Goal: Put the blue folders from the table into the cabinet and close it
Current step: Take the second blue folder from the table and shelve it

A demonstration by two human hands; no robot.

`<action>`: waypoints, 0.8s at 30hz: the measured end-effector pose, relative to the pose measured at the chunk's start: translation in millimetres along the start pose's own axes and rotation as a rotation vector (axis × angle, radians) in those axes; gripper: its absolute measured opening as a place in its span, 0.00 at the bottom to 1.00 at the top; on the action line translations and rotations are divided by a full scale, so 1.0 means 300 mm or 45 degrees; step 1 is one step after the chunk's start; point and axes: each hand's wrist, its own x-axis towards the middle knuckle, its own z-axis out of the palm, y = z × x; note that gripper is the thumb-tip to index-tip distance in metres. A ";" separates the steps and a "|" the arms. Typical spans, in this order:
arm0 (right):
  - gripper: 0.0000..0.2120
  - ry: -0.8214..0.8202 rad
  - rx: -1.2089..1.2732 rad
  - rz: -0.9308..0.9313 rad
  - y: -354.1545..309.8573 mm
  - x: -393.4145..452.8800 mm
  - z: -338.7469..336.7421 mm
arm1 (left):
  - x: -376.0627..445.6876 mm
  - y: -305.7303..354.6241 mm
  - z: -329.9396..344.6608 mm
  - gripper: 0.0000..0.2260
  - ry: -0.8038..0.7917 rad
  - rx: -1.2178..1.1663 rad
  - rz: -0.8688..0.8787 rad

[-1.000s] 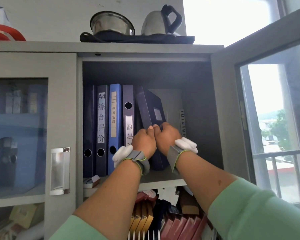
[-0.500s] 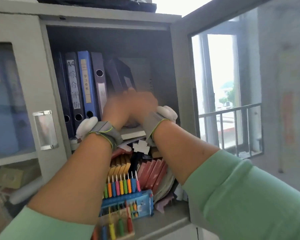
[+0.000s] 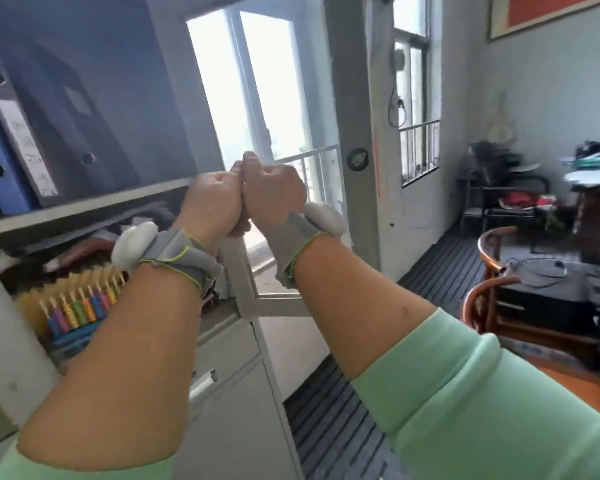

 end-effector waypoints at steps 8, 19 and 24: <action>0.21 0.394 -0.242 0.075 0.060 -0.022 -0.602 | -0.266 0.262 0.481 0.16 -0.322 -0.314 -0.017; 0.23 0.635 -0.513 0.150 0.178 -0.053 -1.661 | -0.691 0.722 1.296 0.20 -0.843 -0.486 0.014; 0.22 0.770 -0.651 0.194 0.196 -0.062 -2.018 | -0.869 0.900 1.561 0.21 -0.929 -0.556 0.036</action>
